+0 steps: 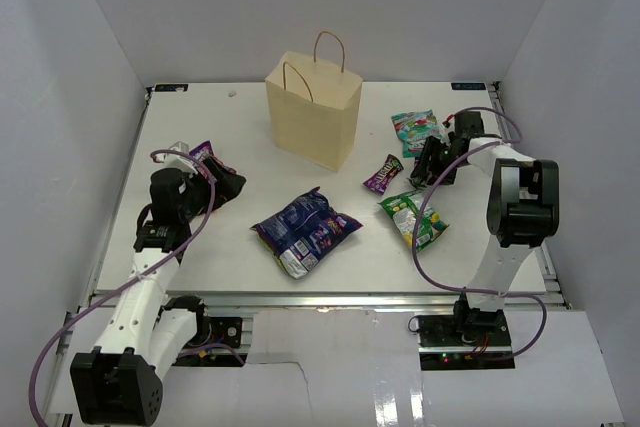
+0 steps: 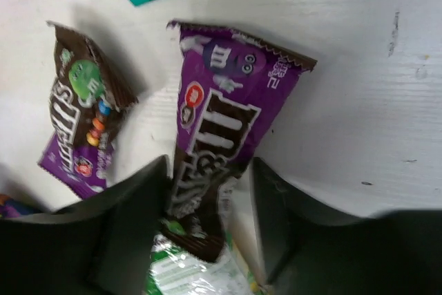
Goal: Place the snacks into the paper bag
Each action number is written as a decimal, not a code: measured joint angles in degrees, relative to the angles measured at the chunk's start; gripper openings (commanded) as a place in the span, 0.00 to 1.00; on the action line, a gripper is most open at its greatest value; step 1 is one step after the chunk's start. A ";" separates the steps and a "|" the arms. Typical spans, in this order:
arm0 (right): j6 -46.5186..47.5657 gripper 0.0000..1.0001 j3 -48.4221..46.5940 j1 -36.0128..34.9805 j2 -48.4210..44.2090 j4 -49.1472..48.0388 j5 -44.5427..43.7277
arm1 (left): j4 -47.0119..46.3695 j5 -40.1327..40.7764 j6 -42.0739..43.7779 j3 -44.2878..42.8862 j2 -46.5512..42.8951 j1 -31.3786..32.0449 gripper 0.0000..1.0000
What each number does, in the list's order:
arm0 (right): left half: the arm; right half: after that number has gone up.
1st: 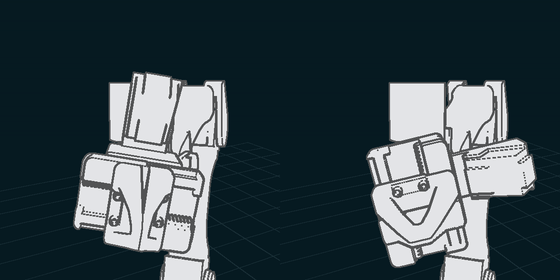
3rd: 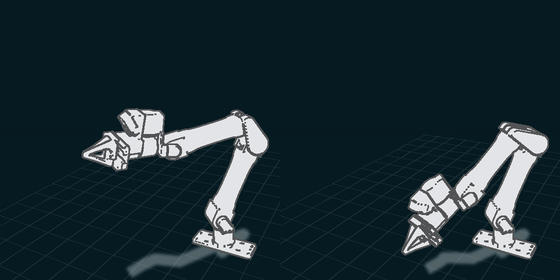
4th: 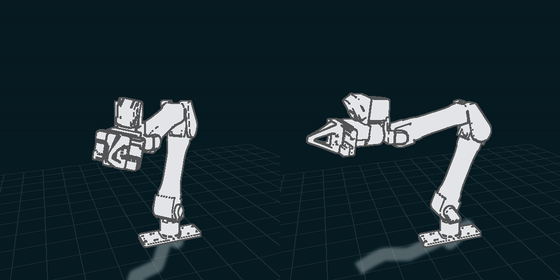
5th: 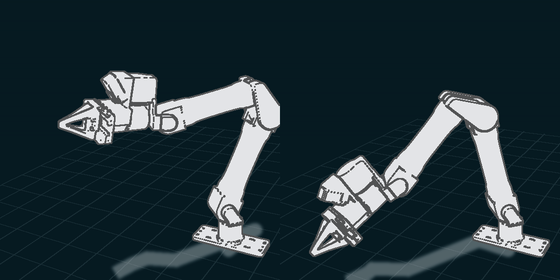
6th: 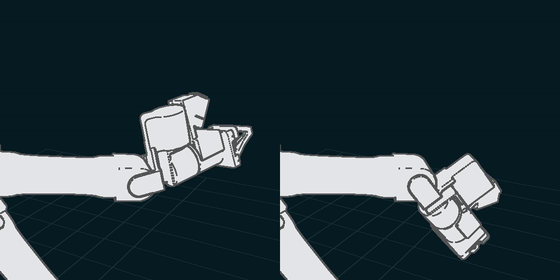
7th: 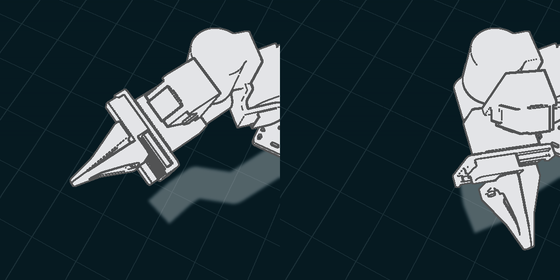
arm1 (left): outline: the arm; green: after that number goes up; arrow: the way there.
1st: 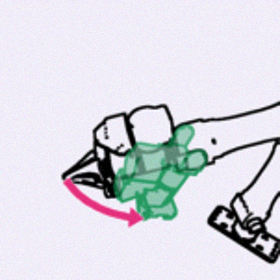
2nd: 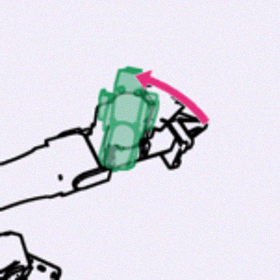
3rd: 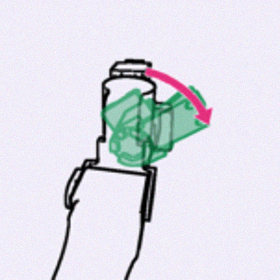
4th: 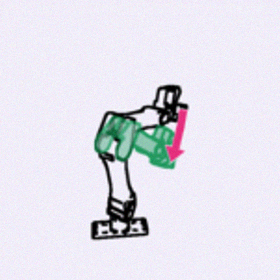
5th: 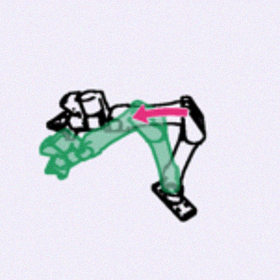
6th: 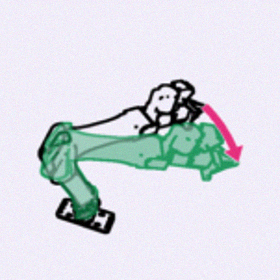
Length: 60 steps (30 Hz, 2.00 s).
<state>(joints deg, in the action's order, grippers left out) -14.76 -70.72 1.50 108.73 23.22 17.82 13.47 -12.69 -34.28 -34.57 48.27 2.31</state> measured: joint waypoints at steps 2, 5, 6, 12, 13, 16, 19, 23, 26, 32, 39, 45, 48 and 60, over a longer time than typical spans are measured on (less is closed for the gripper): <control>-0.63 0.41 -0.17 -0.37 0.26 -0.94 -1.62 | -0.02 -1.64 -0.22 0.00 0.04 0.07 0.98; -0.87 0.20 -0.17 -0.35 0.52 -0.98 -2.99 | -0.63 -3.76 -0.48 0.04 -0.02 0.35 0.98; -0.61 0.14 -0.17 -0.35 0.50 -1.07 -3.13 | -1.05 -4.48 -0.63 0.07 0.00 0.68 0.98; 6.45 0.08 1.97 -0.48 -6.86 -2.16 -2.27 | -4.59 -5.86 -1.14 0.13 2.64 9.42 0.98; 8.48 0.08 2.16 -0.50 -9.25 -2.43 -0.90 | -5.29 -5.77 -1.14 0.13 3.72 11.43 0.98; 16.74 0.08 1.75 -2.56 -18.05 -5.03 4.94 | -7.85 -5.51 -1.09 0.11 9.27 18.51 0.98; 24.26 0.08 -2.23 -8.70 -23.34 -7.98 10.03 | -9.35 -4.46 -0.85 -0.55 14.69 23.63 0.98; 28.92 0.08 -15.74 -18.73 -20.35 -10.97 12.35 | -10.23 -2.08 0.00 -3.23 21.00 30.05 0.98; 28.92 0.08 -30.67 -23.80 -12.17 -12.11 11.10 | -11.13 0.28 0.44 -5.18 23.78 34.71 0.98; 27.67 0.32 -52.26 -27.74 4.72 -11.63 4.00 | -11.87 5.11 0.81 -7.85 26.34 41.33 0.94; 26.82 0.69 -50.58 -28.89 8.48 -8.66 0.33 | -13.29 9.51 0.87 -12.96 30.75 45.29 0.86; 25.40 0.84 -40.11 -24.81 -2.01 -7.48 4.44 | -14.34 12.04 2.47 -22.86 41.29 47.69 0.74; 26.51 0.86 -31.87 -17.94 -11.80 -7.19 10.34 | -13.31 13.09 3.85 -30.03 48.15 48.22 0.71; 40.11 0.87 9.35 11.02 -31.10 3.89 26.47 | -1.03 20.72 16.90 -72.78 83.10 48.65 0.74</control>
<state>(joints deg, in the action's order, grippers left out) 25.34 -61.36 12.51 77.62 27.11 44.29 12.45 8.03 -17.39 -107.35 131.37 50.96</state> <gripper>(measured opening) 0.869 0.742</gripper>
